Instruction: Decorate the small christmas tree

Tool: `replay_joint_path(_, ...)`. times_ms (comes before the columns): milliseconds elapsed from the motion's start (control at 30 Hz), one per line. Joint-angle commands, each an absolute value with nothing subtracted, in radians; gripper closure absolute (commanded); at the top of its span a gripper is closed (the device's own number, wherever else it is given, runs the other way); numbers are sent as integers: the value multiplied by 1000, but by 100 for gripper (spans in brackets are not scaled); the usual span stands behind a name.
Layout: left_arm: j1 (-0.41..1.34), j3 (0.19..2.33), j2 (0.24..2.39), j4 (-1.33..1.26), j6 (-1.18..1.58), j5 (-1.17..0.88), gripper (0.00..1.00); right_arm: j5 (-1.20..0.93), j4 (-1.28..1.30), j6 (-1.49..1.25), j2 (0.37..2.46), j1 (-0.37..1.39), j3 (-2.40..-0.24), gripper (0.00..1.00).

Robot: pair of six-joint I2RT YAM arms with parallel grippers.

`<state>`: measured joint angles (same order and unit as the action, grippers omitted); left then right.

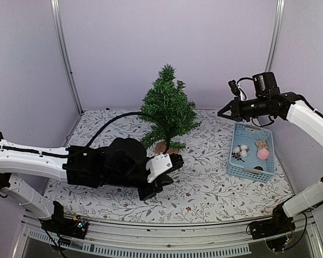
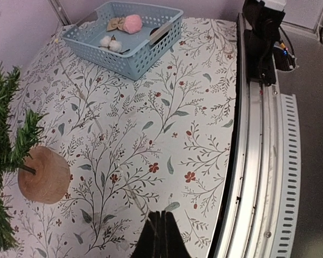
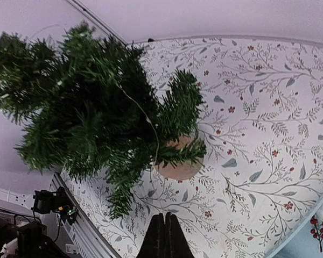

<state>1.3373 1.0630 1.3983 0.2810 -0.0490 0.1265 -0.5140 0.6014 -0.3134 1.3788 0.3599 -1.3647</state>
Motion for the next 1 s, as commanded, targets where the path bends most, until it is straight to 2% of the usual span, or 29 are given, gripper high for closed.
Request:
replay_joint_path(0,1327,1027,1310,311,27,164,100,-630,547,-311,1344,374,-1266,100)
replay_joint_path(267,1270,975,1171,350,233,258,100,-709,453,-366,1375,498,-1243,97)
replay_joint_path(633,1118,938,1037,441,424,353,100,-764,403,-374,1470,533,-1304,83)
replay_joint_path(733,1081,941,1042,473,450,361,100,-776,383,-381,1497,544,-1330,77)
replay_joint_path(900,978,941,1069,552,503,333,100,-795,373,-387,1511,546,-1343,59)
replay_joint_path(967,941,940,1085,570,507,303,100,-793,376,-384,1511,547,-1342,56)
